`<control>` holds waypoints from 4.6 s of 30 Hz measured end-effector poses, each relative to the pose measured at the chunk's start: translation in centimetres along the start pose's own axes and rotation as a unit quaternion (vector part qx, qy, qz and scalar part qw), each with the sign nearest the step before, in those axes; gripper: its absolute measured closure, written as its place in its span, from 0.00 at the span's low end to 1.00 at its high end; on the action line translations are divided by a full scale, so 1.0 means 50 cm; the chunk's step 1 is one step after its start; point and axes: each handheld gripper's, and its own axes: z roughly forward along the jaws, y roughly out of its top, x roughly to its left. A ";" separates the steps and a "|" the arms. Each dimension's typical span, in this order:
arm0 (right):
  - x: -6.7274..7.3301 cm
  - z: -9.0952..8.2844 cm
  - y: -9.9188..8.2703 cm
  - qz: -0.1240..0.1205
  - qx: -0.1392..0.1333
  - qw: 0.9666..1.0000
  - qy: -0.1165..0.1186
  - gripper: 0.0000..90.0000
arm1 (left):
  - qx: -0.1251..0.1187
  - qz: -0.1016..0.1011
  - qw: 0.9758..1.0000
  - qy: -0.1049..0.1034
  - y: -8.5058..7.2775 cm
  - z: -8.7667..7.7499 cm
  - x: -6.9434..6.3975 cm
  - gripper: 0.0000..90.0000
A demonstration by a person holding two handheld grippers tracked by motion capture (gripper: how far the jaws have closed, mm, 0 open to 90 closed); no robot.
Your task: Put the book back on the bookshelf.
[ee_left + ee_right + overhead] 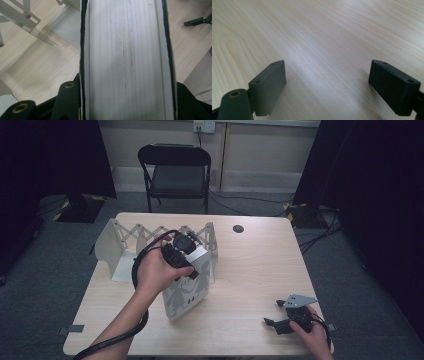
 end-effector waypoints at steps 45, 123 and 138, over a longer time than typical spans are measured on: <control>0.001 0.000 0.000 0.001 0.000 1.000 0.000 0.15 | -0.006 -0.071 0.997 0.027 0.057 0.015 0.038 0.57; 0.003 -0.002 -0.002 0.003 0.001 1.000 -0.002 0.15 | -0.007 -0.152 0.985 0.081 0.117 0.057 0.105 0.57; 0.003 -0.002 -0.002 0.004 0.001 1.000 -0.003 0.15 | -0.005 -0.172 0.981 0.087 0.125 0.062 0.116 0.58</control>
